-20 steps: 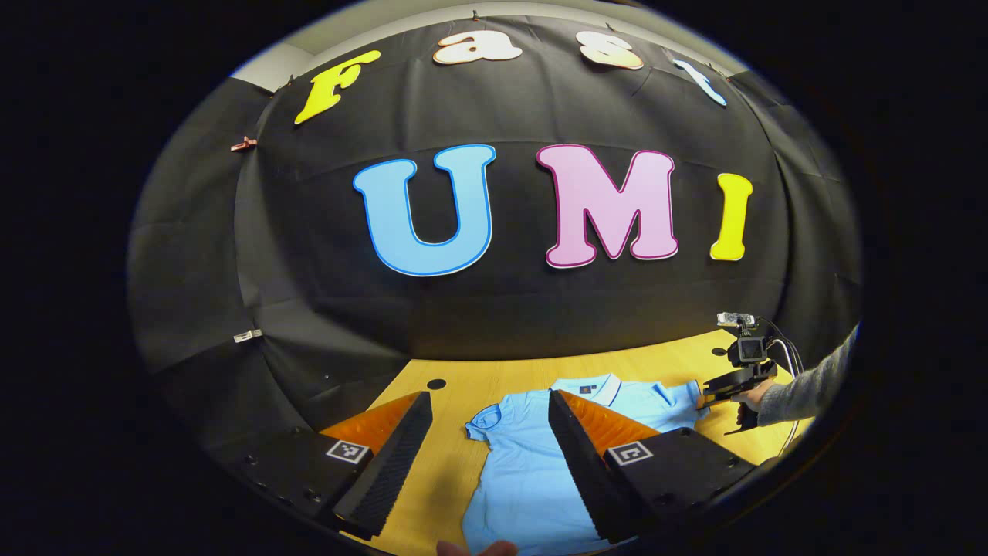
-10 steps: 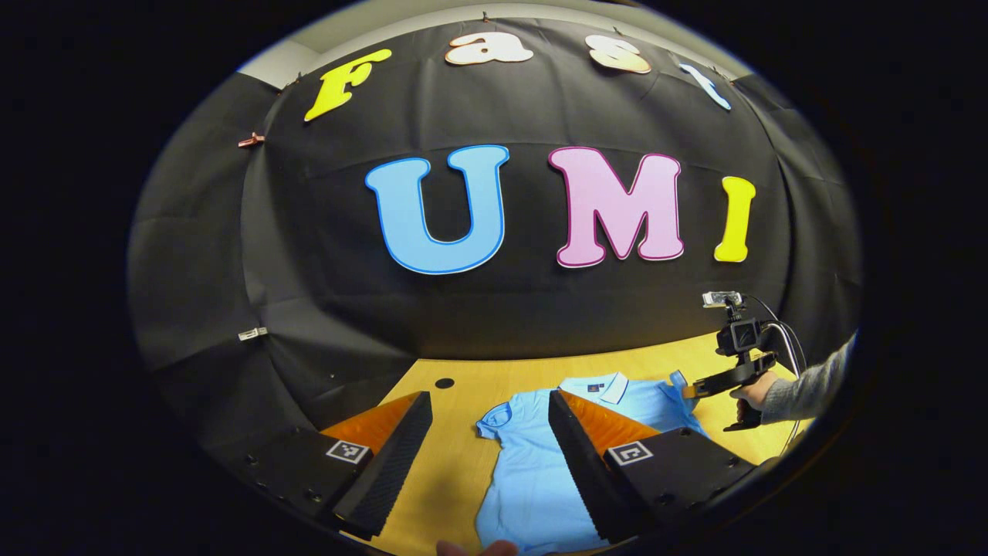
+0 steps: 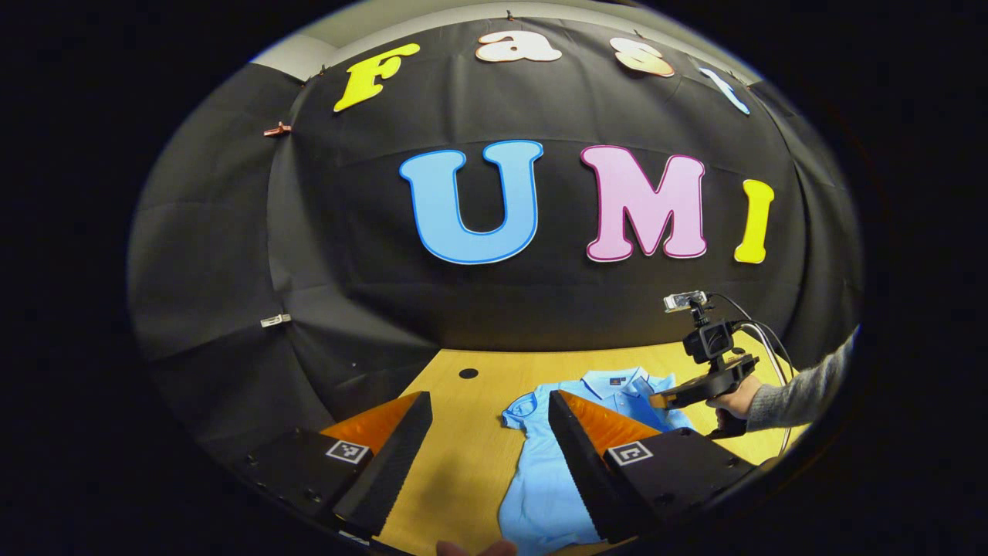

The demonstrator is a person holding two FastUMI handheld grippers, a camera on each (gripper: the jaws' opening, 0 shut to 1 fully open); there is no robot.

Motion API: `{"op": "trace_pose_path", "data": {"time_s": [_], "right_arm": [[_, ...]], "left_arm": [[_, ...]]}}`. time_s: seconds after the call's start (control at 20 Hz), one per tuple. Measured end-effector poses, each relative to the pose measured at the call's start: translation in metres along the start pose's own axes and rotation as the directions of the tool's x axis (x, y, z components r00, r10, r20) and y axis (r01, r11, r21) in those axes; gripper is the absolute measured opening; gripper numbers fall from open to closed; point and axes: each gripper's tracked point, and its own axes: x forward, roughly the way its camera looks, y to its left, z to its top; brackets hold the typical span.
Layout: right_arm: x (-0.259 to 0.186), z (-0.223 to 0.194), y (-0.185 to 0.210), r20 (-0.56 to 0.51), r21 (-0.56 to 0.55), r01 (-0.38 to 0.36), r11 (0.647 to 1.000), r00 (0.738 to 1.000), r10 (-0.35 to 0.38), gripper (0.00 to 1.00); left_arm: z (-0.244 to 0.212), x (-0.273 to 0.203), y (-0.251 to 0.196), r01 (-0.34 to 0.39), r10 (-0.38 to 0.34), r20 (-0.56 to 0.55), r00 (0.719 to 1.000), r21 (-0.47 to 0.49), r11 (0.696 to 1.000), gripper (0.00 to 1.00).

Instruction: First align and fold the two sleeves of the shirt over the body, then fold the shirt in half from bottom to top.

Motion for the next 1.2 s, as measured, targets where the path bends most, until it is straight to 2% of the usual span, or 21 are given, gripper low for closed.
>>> {"op": "trace_pose_path", "data": {"time_s": [0.2, 0.5, 0.9, 1.05, 1.1, 1.15, 1.2], "right_arm": [[0.012, -0.013, 0.030, -0.044, -0.047, -0.041, 0.998, 0.998, 0.038, 0.05], [0.025, -0.029, 0.055, -0.096, -0.075, -0.079, 0.994, 0.993, 0.071, 0.05], [0.032, -0.043, 0.060, -0.137, -0.099, -0.075, 0.992, 0.989, 0.061, 0.05], [0.032, -0.043, 0.060, -0.146, -0.075, -0.070, 0.995, 0.988, 0.059, 0.05], [0.032, -0.044, 0.060, -0.151, -0.064, -0.071, 0.995, 0.987, 0.061, 0.06], [0.032, -0.044, 0.061, -0.149, -0.054, -0.077, 0.996, 0.987, 0.068, 0.13], [0.030, -0.043, 0.062, -0.144, -0.040, -0.080, 0.996, 0.987, 0.074, 0.16]], "left_arm": [[-0.005, -0.002, 0.012, -0.026, 0.026, -0.010, 1.000, -0.012, 1.000, 0.96], [-0.015, -0.008, 0.027, -0.063, 0.062, -0.034, 0.997, -0.024, 0.998, 0.96], [-0.018, -0.014, 0.035, -0.086, 0.085, -0.039, 0.996, -0.024, 0.996, 0.96], [-0.020, -0.015, 0.033, -0.084, 0.083, -0.040, 0.996, -0.019, 0.996, 0.96], [-0.019, -0.015, 0.033, -0.083, 0.082, -0.038, 0.996, -0.019, 0.996, 0.96], [-0.020, -0.015, 0.032, -0.081, 0.081, -0.037, 0.996, -0.019, 0.997, 0.96], [-0.021, -0.015, 0.032, -0.078, 0.077, -0.036, 0.996, -0.018, 0.997, 0.96]]}}
